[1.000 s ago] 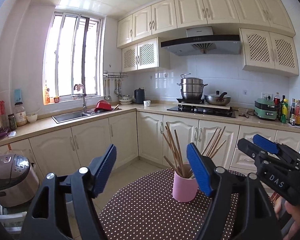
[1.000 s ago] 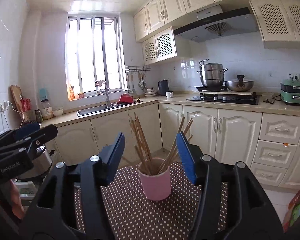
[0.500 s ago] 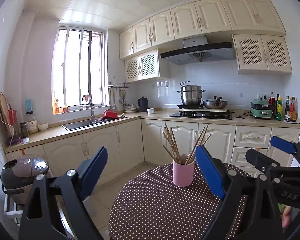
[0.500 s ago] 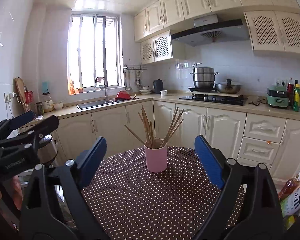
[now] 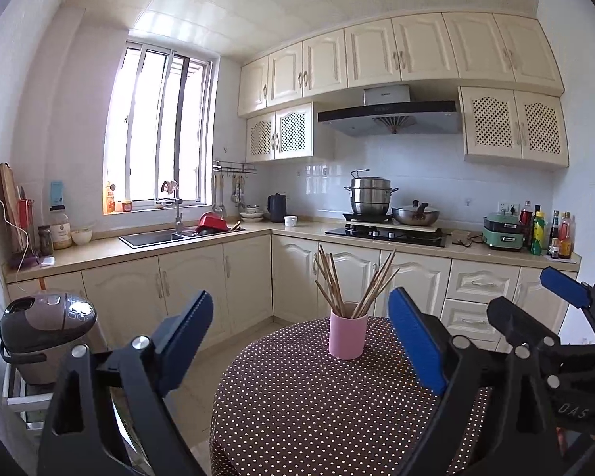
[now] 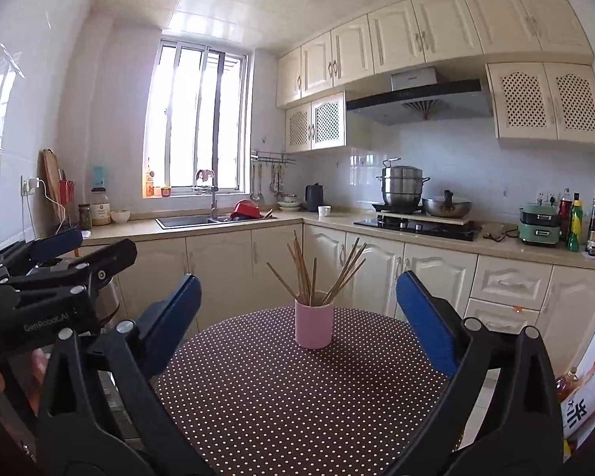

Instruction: Organize utensils

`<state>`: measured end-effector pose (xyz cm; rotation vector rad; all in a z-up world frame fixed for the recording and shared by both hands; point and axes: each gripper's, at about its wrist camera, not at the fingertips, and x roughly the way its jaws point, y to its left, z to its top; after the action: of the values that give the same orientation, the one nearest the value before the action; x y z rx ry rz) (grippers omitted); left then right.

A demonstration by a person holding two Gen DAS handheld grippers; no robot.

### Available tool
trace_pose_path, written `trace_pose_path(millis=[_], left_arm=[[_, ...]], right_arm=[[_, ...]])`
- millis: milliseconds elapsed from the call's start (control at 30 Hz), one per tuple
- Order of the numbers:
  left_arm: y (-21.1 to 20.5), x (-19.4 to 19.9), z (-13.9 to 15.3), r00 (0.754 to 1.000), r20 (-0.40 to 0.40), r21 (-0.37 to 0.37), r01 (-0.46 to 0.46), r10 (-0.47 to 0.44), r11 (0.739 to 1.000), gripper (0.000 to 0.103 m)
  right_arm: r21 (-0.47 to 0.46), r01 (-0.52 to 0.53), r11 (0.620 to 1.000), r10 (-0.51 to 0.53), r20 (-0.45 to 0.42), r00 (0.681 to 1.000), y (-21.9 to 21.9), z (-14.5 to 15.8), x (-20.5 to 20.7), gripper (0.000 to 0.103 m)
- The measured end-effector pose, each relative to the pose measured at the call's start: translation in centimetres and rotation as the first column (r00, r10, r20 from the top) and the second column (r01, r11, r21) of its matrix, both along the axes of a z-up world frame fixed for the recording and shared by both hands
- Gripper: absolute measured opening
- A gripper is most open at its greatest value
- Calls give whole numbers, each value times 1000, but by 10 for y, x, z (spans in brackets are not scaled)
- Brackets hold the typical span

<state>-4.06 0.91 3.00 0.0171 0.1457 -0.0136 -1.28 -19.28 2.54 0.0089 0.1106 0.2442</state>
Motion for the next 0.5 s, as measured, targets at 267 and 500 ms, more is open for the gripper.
trace_pose_path(millis=[267, 500], left_arm=[[-1, -13, 7, 1000, 21, 27, -8, 8, 1000, 90], [-2, -20, 10, 999, 42, 31, -21, 19, 999, 90]], right_arm=[[-16, -15, 1000, 15, 23, 1000, 5, 3, -10, 97], [-18, -4, 1000, 4, 31, 1000, 3, 5, -16, 97]])
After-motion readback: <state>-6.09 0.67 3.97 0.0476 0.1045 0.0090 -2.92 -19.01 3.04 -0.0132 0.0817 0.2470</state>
